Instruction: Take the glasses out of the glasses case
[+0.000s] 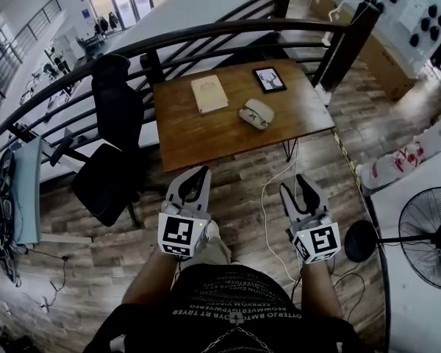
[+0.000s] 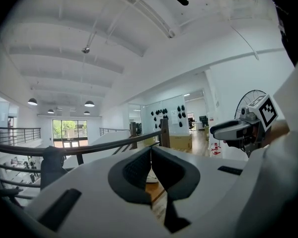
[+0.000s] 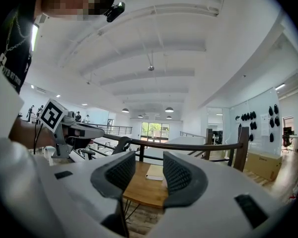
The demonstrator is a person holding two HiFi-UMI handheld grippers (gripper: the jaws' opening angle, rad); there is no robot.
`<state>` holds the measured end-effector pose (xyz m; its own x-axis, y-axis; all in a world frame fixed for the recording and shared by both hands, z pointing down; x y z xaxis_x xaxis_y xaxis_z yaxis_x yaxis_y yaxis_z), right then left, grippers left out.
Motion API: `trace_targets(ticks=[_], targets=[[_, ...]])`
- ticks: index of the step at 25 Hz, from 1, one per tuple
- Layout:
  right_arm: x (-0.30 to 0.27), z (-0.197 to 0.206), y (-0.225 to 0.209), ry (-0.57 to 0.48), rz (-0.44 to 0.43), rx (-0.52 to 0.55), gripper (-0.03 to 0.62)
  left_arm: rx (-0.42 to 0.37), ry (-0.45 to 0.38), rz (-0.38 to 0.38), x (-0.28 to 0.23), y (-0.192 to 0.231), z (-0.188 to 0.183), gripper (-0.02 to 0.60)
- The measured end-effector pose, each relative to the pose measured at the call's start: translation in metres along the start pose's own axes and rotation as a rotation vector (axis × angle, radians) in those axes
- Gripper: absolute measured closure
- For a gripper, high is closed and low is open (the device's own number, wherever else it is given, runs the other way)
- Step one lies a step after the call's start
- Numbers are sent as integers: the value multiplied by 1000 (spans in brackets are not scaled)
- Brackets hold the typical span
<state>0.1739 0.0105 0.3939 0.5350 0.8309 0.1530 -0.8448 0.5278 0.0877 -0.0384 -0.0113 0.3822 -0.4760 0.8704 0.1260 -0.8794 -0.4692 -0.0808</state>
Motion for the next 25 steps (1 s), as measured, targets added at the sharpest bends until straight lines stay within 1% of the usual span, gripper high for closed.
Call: trace_targets(ticks=[12, 25], targets=[[-52, 22, -31, 31, 8, -13, 433, 16, 22, 21, -59, 27, 20, 552], [-112, 21, -50, 22, 38, 1, 433, 11, 9, 52, -108, 73, 20, 552]])
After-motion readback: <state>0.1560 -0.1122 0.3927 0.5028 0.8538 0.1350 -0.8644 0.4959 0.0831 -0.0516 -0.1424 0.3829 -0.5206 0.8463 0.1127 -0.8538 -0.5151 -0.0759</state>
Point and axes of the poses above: the fingertips, and each gripper's own axes: x backward along the fingers, y to its left, z out of its underside, the point moved 2 cm from there along x, backward along the fingers, and after that the axes turned 15 degrees about -y, right-handed, at the moved point
